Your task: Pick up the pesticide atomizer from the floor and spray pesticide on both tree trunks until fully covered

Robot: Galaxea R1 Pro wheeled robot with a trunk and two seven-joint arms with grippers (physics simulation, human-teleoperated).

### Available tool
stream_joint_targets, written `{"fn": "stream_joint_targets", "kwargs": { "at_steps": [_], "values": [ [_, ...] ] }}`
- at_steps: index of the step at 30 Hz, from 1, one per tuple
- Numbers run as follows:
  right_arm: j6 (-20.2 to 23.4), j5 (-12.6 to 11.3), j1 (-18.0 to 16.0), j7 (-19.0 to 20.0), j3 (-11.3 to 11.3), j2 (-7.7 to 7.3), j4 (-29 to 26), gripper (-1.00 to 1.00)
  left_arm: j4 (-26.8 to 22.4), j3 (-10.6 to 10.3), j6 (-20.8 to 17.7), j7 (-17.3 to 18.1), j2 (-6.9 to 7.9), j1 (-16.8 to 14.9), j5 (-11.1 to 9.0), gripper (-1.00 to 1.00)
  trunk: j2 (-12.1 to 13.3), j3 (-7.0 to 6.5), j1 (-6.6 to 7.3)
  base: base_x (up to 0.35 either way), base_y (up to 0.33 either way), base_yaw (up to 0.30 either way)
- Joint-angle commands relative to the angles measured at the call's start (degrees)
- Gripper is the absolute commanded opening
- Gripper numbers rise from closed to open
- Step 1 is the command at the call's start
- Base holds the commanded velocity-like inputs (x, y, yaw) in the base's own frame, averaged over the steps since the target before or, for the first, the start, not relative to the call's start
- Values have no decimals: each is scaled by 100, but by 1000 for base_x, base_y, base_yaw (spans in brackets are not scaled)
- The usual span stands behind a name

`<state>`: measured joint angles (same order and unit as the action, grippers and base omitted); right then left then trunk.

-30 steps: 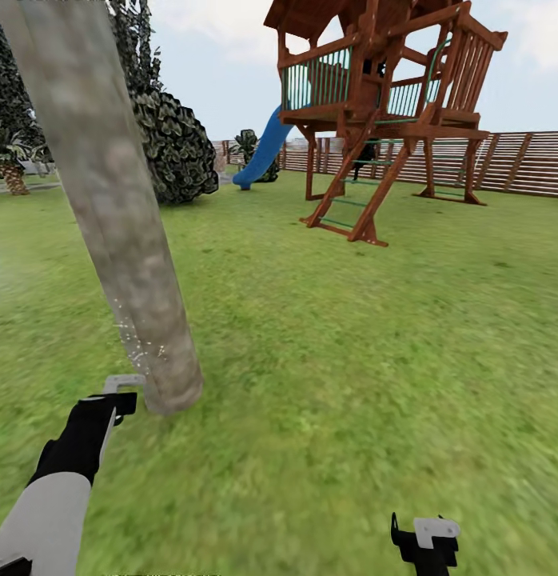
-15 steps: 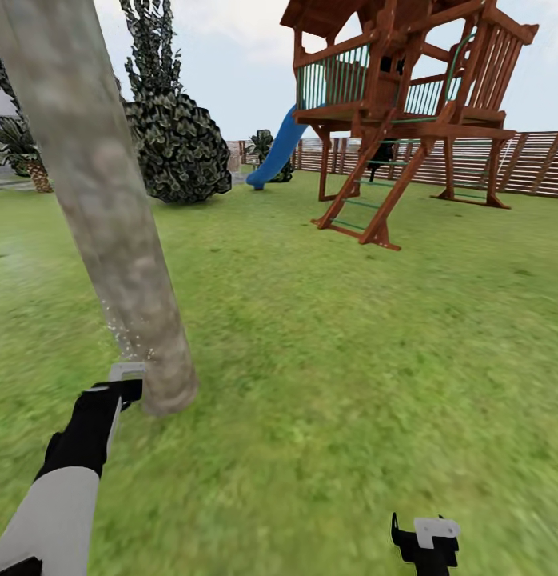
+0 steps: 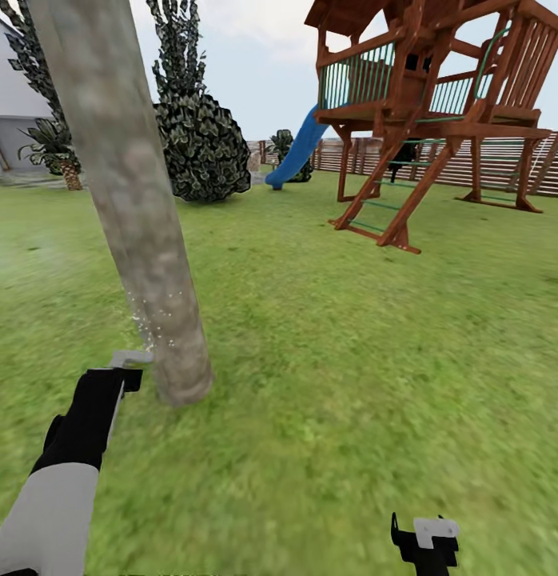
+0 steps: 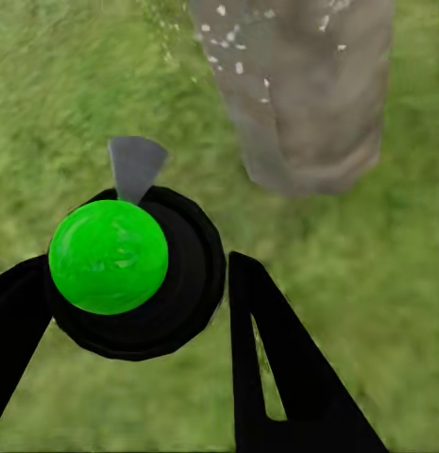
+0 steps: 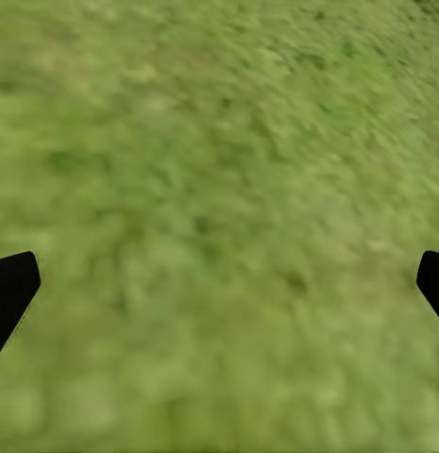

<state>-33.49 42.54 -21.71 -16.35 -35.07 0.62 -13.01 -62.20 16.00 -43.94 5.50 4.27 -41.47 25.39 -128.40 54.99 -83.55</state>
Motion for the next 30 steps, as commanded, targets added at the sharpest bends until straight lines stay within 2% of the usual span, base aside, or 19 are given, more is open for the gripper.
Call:
{"fn": "stream_joint_targets", "kwargs": {
  "at_steps": [1, 2, 14, 26, 30],
  "values": [
    [0, 0, 0, 0, 0, 0, 0, 100, -7, 138, 1, 39, 111, 29, -103, -100, 0, 0, 0, 0, 0, 64],
    [0, 0, 0, 0, 0, 0, 0, 100, -7, 188, 21, 72, 145, 44, -107, -100, 0, 0, 0, 76, -49, 21],
    [0, 0, 0, 1, 0, 0, 0, 100, 62, 201, 44, 4, 49, 51, -105, -100, 0, 0, 0, 186, -203, 177],
    [0, 0, 1, 9, 0, -1, 0, 100, 124, 212, 40, -1, 60, 55, -107, -100, 0, 0, 0, 6, -271, 6],
    [0, 0, 0, 6, 0, 0, 0, 100, 347, 283, 59, 1, 128, 54, -88, -100, 0, 0, 0, 0, -273, 233]
  ]
}}
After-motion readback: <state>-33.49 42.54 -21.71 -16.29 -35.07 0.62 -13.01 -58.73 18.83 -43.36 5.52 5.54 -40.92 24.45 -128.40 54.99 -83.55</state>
